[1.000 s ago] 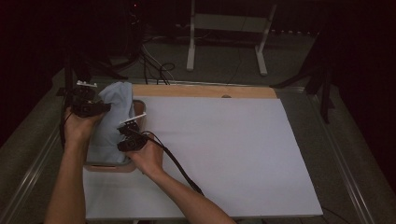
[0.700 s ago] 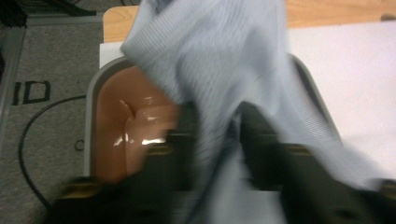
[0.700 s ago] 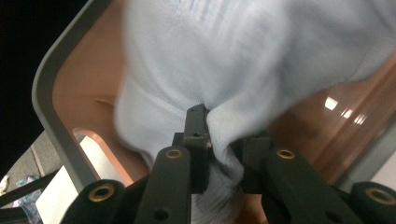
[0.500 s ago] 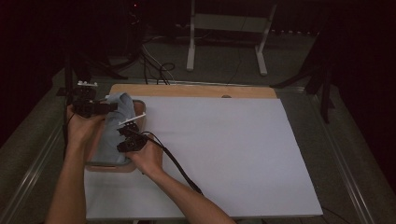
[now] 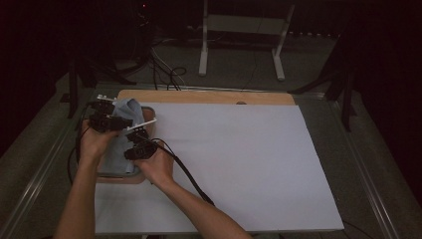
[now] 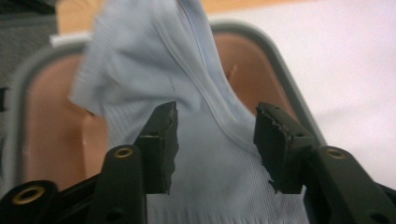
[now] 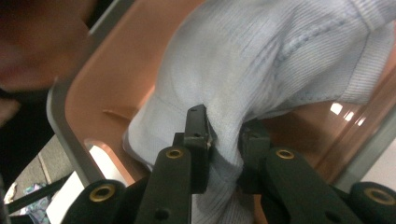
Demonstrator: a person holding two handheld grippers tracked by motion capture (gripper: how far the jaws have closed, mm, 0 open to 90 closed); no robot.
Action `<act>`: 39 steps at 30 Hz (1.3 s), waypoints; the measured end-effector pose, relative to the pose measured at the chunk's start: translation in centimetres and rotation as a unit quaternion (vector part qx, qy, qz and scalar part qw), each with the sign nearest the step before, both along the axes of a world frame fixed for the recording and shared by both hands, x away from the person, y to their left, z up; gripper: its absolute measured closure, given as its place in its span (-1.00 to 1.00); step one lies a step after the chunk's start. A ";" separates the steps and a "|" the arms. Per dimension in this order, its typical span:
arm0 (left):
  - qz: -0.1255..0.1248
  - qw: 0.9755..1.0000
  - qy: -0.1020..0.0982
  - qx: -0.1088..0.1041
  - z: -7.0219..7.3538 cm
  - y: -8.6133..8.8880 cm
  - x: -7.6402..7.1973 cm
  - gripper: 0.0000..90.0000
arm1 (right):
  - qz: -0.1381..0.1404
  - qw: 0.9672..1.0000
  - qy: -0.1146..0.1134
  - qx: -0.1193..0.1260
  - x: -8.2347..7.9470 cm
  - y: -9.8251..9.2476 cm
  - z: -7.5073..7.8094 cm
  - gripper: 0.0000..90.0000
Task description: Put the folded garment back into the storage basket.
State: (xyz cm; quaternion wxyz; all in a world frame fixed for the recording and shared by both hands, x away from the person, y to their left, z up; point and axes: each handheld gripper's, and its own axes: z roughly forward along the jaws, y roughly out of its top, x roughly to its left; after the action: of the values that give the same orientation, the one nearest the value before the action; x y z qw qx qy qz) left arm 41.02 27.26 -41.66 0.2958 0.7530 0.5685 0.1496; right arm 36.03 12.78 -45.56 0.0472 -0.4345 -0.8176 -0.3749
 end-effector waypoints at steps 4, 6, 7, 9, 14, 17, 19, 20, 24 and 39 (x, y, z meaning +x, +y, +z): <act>-0.016 1.000 0.025 -0.002 -1.0 -0.6 0.2 0.35 | -0.007 1.000 -0.006 0.007 -0.1 -0.1 0.2 0.73; -0.025 0.999 0.037 -0.004 -1.5 -0.9 0.2 0.40 | -0.008 1.000 -0.010 0.016 -0.2 -0.2 0.4 0.73; -0.027 0.999 0.043 -0.008 -1.7 -1.0 0.2 0.42 | -0.010 1.000 -0.009 0.019 -0.2 -0.2 0.4 0.73; -0.033 0.998 0.056 -0.012 -2.2 -1.0 0.2 0.47 | -0.009 1.000 -0.012 0.024 -0.3 -0.1 0.5 0.73; -0.039 0.996 0.082 -0.023 -3.4 -1.1 0.3 0.55 | -0.010 0.999 -0.009 0.034 -0.6 0.1 0.5 0.73; -0.037 0.995 0.085 -0.028 -3.5 -1.0 0.3 0.57 | -0.004 1.000 -0.013 0.028 -0.6 0.1 0.4 0.73; -0.037 0.995 0.085 -0.028 -3.5 -1.0 0.3 0.57 | -0.002 1.000 -0.016 0.027 -0.5 0.1 0.4 0.73; -0.035 0.996 0.083 -0.023 -3.5 -1.0 0.3 0.57 | -0.002 1.000 -0.017 0.025 -0.5 0.1 0.4 0.73; -0.029 0.996 0.078 -0.022 -3.4 -1.0 0.3 0.56 | -0.002 1.000 -0.022 0.011 -0.3 0.0 0.4 0.72; -0.015 0.997 0.074 -0.024 -3.8 -0.1 0.0 0.52 | 0.023 0.997 -0.071 -0.017 0.0 -1.8 1.1 0.10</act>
State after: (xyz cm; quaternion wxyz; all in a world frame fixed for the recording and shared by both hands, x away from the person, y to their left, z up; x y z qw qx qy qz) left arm 41.00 27.19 -45.47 0.2732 0.7629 0.5810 0.0754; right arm 36.04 10.99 -44.44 -0.0098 -0.3890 -0.8346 -0.3899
